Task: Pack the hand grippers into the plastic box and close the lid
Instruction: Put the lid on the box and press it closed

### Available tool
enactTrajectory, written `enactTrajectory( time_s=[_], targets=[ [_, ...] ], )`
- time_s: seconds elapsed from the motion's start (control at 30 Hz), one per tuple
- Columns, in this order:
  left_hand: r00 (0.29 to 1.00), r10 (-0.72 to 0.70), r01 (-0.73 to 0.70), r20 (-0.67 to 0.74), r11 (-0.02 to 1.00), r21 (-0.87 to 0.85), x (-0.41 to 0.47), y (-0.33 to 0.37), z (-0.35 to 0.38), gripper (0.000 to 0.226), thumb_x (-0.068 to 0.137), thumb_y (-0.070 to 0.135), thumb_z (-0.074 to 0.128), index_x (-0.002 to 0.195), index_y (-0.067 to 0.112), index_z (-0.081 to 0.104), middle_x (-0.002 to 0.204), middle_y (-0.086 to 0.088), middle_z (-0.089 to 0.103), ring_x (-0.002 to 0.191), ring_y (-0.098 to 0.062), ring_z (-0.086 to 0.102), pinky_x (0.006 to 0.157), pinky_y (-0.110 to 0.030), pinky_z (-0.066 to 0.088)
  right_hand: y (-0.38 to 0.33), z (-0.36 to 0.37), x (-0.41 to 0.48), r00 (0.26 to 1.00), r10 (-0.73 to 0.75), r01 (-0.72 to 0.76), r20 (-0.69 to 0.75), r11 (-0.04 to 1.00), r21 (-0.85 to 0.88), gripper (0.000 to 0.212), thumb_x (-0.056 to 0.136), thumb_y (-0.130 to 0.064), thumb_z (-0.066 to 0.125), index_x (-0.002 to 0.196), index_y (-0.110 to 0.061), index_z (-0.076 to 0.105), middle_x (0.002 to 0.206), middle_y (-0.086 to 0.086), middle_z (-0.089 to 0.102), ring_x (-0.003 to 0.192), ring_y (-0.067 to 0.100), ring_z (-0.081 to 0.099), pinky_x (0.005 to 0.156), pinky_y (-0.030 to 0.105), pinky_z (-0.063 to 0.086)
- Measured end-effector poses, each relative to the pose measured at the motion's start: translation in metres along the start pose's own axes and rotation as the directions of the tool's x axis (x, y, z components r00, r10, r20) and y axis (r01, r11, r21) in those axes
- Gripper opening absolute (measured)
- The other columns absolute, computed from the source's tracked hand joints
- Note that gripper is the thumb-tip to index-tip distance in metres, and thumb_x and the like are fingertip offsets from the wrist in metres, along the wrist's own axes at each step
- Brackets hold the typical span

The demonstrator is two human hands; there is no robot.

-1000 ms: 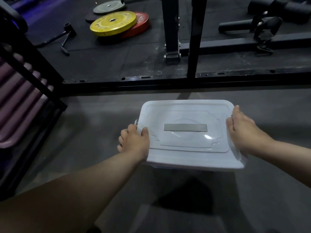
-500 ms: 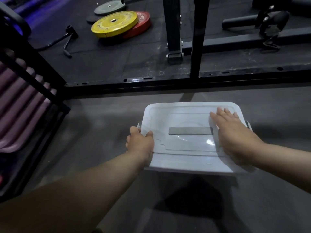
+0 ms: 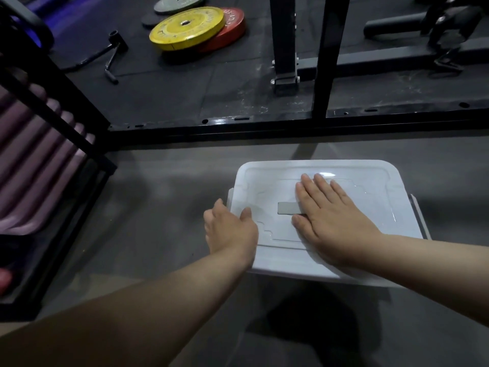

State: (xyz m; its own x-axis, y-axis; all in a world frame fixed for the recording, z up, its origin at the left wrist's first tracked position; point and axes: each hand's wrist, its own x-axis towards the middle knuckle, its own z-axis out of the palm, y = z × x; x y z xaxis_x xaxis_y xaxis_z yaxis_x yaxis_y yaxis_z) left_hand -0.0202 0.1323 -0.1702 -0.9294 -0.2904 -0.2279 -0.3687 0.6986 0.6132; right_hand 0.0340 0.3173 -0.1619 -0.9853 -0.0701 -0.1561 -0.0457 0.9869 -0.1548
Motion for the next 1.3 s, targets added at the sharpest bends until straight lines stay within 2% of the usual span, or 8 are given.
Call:
enactTrajectory(
  time_s=[0.13,0.27,0.53,0.8,1.1,1.23,1.3],
  targets=[
    [0.995,-0.037,0.049,0.088,0.990,-0.134,0.003,-0.005,0.002,0.052,0.085,0.048,0.056,0.131,0.026,0.047,0.128,0.002,0.047,0.106,-0.027,0.058,0.099,-0.045,0.046,-0.002,0.000,-0.001,1.000,0.006,-0.006,-0.016,1.000,-0.019,0.073,0.093,-0.052,-0.001,0.154,-0.013,-0.005,0.161,0.005,-0.015,0.147,0.020,-0.019,0.120,0.040,-0.009],
    [0.996,0.016,-0.001,0.090,0.986,-0.166,0.000,-0.006,0.001,0.043,0.089,0.044,0.056,0.128,0.027,0.047,0.121,0.006,0.052,0.101,-0.020,0.059,0.095,-0.042,0.049,-0.003,0.000,-0.002,1.000,0.007,-0.008,-0.018,0.999,-0.033,0.075,0.091,-0.052,-0.003,0.154,-0.012,-0.004,0.161,0.006,-0.014,0.147,0.021,-0.019,0.120,0.040,-0.009],
    [0.996,0.060,-0.051,0.068,0.990,-0.133,-0.005,-0.003,-0.002,0.048,0.093,0.041,0.054,0.136,0.023,0.042,0.135,0.007,0.040,0.113,-0.022,0.055,0.103,-0.039,0.043,-0.003,0.000,-0.003,1.000,-0.001,0.001,-0.023,1.000,-0.024,0.070,0.096,-0.050,0.004,0.154,-0.011,-0.005,0.161,0.007,-0.016,0.146,0.021,-0.021,0.120,0.041,-0.008],
    [0.996,0.071,-0.066,0.056,0.994,-0.091,-0.007,0.000,-0.001,0.047,0.095,0.040,0.051,0.138,0.024,0.039,0.135,0.006,0.038,0.117,-0.025,0.052,0.104,-0.040,0.041,-0.003,0.001,-0.003,1.000,-0.002,0.001,-0.029,1.000,-0.026,0.071,0.095,-0.050,0.004,0.154,-0.011,-0.003,0.161,0.008,-0.015,0.147,0.023,-0.019,0.120,0.041,-0.008],
    [0.992,0.109,-0.104,0.056,0.990,-0.092,-0.007,-0.004,-0.002,0.046,0.094,0.040,0.052,0.136,0.024,0.041,0.130,0.008,0.039,0.114,-0.022,0.053,0.102,-0.038,0.043,-0.002,0.004,-0.003,0.999,0.002,-0.003,-0.038,1.000,-0.023,0.068,0.099,-0.049,0.008,0.154,-0.011,-0.004,0.161,0.007,-0.015,0.147,0.022,-0.020,0.120,0.041,-0.009],
    [0.982,0.185,-0.181,0.046,0.981,-0.076,-0.007,-0.004,-0.002,0.035,0.095,0.037,0.053,0.127,0.025,0.047,0.112,0.014,0.035,0.108,-0.020,0.054,0.099,-0.036,0.044,-0.002,0.003,-0.003,1.000,0.001,-0.002,-0.030,1.000,-0.023,0.069,0.098,-0.049,0.006,0.154,-0.011,-0.005,0.160,0.008,-0.016,0.146,0.022,-0.021,0.120,0.040,-0.008],
    [0.979,0.197,-0.194,0.044,0.979,-0.059,-0.008,-0.003,-0.002,0.033,0.095,0.036,0.051,0.125,0.024,0.046,0.111,0.013,0.035,0.109,-0.021,0.053,0.097,-0.036,0.044,-0.001,0.003,-0.004,0.999,0.000,0.000,-0.032,1.000,-0.017,0.070,0.097,-0.049,0.005,0.154,-0.011,-0.004,0.161,0.008,-0.015,0.147,0.022,-0.020,0.120,0.041,-0.008]
  ],
)
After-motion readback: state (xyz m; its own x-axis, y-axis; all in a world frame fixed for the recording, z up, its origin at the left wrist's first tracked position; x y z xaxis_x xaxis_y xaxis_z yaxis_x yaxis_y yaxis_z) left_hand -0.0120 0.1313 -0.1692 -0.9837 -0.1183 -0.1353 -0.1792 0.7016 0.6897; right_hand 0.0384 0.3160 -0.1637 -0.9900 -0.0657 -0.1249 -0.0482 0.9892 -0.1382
